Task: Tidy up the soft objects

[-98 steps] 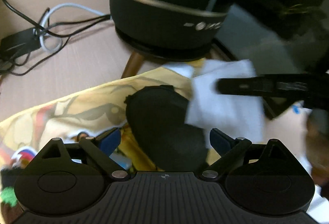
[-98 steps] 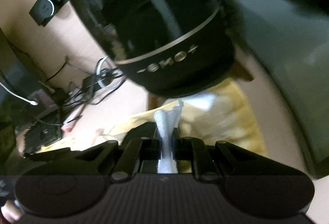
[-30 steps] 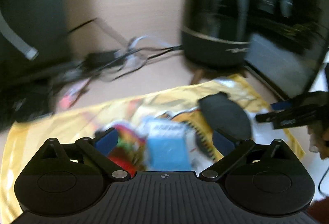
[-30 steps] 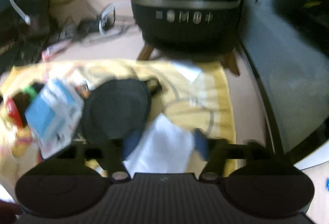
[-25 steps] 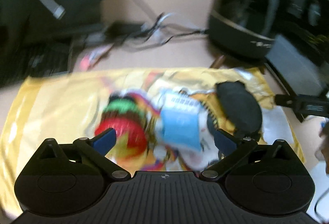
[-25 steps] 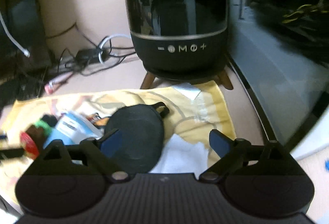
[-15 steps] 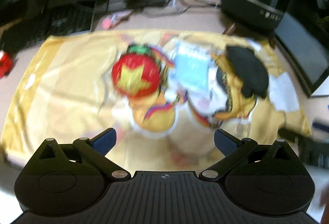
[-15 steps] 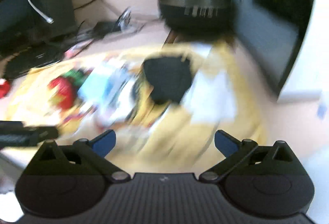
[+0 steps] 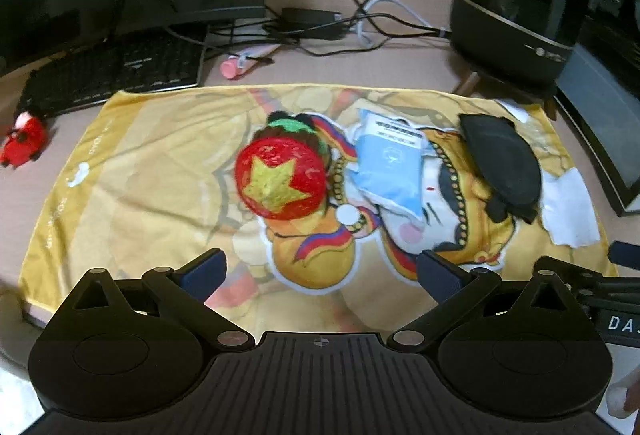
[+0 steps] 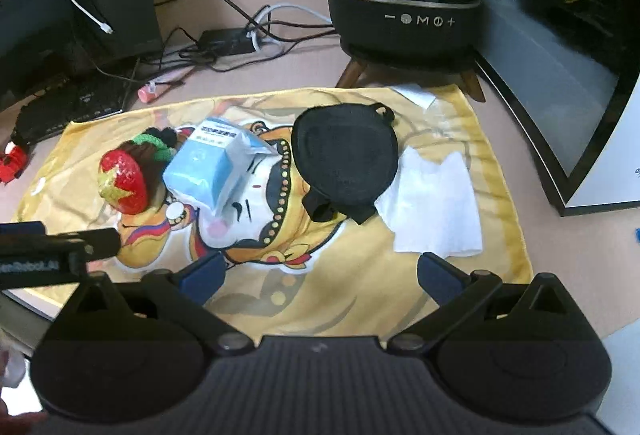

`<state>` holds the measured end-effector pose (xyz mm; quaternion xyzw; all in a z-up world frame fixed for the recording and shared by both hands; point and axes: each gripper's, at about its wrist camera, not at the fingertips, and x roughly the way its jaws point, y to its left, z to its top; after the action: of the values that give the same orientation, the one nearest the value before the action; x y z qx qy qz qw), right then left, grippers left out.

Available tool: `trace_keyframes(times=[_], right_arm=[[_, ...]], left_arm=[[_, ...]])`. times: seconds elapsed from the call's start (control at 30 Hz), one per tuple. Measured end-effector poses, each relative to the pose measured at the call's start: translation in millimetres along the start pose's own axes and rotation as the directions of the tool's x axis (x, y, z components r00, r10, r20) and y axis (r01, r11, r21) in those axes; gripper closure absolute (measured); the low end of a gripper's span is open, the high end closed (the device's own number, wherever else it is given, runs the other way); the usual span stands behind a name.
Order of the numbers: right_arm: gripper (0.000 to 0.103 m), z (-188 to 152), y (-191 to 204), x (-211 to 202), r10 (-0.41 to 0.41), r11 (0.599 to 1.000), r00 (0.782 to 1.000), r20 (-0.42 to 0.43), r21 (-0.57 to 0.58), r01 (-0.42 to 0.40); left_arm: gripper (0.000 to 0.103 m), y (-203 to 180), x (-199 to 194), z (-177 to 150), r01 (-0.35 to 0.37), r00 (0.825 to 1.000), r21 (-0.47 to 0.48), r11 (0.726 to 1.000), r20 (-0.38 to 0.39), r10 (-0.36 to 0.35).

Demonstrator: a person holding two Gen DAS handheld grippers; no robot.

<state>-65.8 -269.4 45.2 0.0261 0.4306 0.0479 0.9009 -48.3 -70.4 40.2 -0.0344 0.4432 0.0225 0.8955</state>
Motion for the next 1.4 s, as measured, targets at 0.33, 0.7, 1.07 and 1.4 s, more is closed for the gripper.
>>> trace_keyframes(times=[0.33, 0.7, 1.07, 1.4], right_arm=[[0.0, 0.9, 1.9, 5.6, 0.015, 1.0, 1.0, -0.002, -0.019, -0.015], [0.0, 0.7, -5.7, 9.4, 0.013, 1.0, 0.999, -0.033, -0.008, -0.013], [0.0, 4.8, -5.4, 13.0, 0.018, 1.0, 0.999, -0.045, -0.018, -0.019], [0.0, 7.1, -5.0, 18.0, 0.018, 0.999, 0.998, -0.057, -0.025, -0.02]], left_arm=[[0.0, 19.4, 17.4, -4.4, 0.047, 0.994, -0.133, 0.99, -0.094, -0.06], [0.0, -17.5, 17.9, -8.3, 0.054, 0.993, 0.051, 0.997, -0.11, -0.049], [0.0, -15.2, 22.1, -4.0, 0.056, 0.992, 0.055, 0.997, -0.117, -0.049], [0.0, -18.9, 23.5, -1.0, 0.043, 0.993, 0.076, 0.996, -0.112, -0.034]])
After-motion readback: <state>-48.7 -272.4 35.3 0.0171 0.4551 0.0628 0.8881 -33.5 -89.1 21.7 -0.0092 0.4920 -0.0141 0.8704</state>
